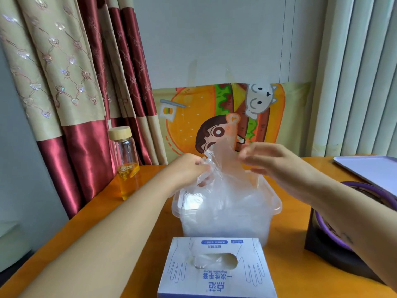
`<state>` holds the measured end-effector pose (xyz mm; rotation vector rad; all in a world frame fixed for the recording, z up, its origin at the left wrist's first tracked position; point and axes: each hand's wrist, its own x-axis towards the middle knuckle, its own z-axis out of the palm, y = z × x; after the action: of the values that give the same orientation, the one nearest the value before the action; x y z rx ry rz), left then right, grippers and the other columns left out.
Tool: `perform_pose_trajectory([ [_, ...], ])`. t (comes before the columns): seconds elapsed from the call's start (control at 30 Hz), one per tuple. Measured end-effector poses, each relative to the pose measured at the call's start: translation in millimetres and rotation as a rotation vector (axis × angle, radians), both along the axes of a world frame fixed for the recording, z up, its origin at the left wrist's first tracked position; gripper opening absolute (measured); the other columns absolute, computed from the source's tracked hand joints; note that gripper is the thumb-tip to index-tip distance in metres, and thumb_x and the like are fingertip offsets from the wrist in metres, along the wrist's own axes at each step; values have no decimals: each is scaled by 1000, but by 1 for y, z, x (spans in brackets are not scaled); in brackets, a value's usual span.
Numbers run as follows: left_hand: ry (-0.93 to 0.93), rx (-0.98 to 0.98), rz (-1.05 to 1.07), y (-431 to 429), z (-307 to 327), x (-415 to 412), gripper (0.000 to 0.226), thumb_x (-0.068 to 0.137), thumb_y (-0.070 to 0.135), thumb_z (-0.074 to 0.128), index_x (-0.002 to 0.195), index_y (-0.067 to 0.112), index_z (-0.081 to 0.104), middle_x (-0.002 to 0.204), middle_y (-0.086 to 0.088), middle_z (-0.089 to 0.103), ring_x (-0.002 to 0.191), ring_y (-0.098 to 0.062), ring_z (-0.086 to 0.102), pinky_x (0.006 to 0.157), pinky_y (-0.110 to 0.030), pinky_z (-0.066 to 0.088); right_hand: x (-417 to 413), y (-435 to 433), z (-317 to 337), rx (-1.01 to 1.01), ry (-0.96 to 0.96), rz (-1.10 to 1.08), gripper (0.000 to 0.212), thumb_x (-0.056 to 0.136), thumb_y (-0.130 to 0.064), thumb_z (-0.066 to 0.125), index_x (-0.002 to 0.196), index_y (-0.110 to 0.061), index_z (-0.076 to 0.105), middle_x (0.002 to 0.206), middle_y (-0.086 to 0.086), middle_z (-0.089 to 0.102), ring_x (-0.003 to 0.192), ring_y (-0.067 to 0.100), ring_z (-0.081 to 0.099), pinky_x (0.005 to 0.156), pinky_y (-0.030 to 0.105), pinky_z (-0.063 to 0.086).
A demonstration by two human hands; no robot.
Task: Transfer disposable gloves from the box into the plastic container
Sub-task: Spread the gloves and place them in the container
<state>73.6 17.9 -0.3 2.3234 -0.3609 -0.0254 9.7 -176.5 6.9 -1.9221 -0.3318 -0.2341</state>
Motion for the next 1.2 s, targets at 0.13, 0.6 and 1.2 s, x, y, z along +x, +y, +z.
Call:
perform_pose_trajectory([
  [0.13,69,14,-62,-7,4,15,31,92,34,55,100,9,70,100,-10,73,89,-23,69,92,-47,52,18,4,-7,-340,3,20,20,88,-24,66,106,-29,71,94,-32,59,80,-22,53,64,-4,39],
  [0.6,427,-182,-146,27,-12,46,19,100,18,49,94,19,67,84,13,74,81,2,69,71,-12,51,88,2,-25,-221,155,-47,15,82,-11,65,75,-24,62,97,-4,59,108,24,56,89,34,43],
  [1.2,-529,-28,224,41,-1,58,30,97,11,50,123,20,61,125,2,59,108,-14,57,89,-25,43,92,-11,-40,-924,160,-71,39,83,-2,63,120,-15,65,114,0,68,98,17,62,81,19,48],
])
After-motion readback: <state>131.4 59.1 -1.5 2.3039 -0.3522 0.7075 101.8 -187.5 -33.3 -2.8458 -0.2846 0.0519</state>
